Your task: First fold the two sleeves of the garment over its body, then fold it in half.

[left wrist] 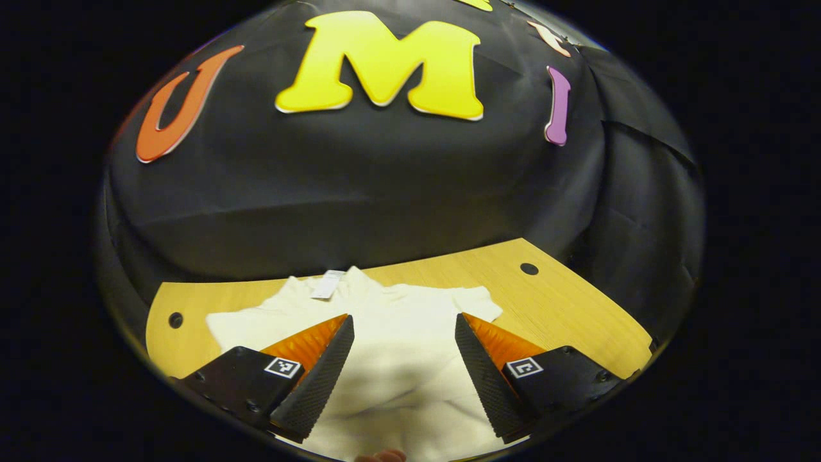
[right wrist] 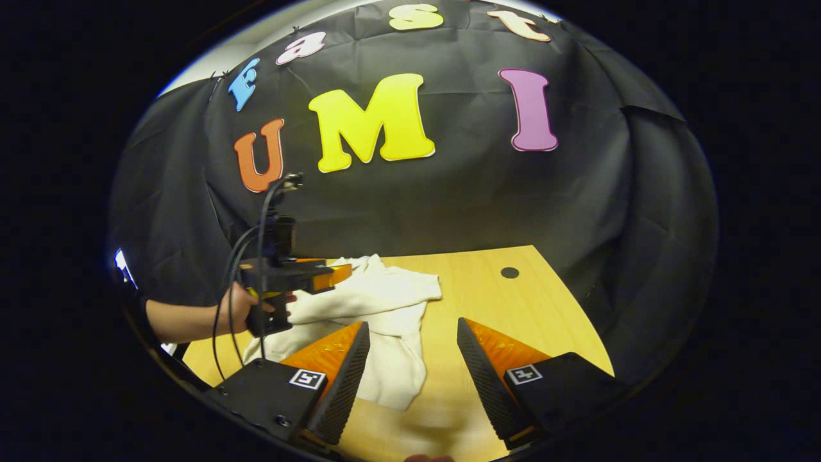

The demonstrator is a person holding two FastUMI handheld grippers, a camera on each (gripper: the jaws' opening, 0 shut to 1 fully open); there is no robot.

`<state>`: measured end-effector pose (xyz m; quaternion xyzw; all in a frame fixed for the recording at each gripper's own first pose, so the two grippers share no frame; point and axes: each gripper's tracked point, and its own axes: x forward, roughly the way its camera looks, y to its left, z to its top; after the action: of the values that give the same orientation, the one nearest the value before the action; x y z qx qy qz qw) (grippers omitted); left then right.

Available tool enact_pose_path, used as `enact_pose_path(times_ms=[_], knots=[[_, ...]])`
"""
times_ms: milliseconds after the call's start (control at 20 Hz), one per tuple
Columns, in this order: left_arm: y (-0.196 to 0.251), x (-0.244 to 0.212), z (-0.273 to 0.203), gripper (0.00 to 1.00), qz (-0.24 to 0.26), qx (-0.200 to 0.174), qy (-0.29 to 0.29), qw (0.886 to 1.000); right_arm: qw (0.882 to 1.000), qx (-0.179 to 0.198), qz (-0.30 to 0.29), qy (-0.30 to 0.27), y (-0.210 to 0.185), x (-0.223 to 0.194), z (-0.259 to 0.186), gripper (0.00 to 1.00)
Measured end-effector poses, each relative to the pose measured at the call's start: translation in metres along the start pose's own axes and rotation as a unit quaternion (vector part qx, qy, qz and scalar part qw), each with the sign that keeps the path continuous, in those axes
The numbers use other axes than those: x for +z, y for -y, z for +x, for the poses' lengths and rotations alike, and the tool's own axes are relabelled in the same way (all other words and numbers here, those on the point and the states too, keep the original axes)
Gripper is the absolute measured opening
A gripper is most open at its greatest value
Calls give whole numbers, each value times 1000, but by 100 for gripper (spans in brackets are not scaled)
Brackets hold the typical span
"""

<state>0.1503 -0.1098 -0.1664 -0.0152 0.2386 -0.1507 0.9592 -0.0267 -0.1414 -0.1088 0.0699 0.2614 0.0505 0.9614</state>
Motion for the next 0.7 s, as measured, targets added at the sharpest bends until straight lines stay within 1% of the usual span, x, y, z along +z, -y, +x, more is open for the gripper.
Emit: enact_pose_path(times_ms=[50, 150, 250, 350, 500, 650, 700], knots=[[-9, 2, -19, 100, -11, 19, 9, 1000, 1000, 2, -3, 1, -7, 0, 3, 87], [-22, 7, -55, 99, -25, 45, 30, 998, 1000, 8, -9, 4, -20, 2, 8, 87], [-34, 13, -89, 98, -17, 71, 53, 996, 1000, 14, -14, 3, -33, 0, 11, 87], [-42, 11, -115, 98, -20, 82, 59, 995, 1000, 19, -20, 1, -43, -3, 13, 87], [-55, -15, -146, 98, -30, 93, 39, 994, 999, 22, -25, -11, -50, -13, 16, 87], [-75, -53, -166, 98, -21, 108, -1, 994, 999, 27, -32, -25, -49, -24, 17, 87], [-80, -64, -174, 98, -23, 108, -13, 994, 998, 27, -38, -32, -47, -30, 18, 88]])
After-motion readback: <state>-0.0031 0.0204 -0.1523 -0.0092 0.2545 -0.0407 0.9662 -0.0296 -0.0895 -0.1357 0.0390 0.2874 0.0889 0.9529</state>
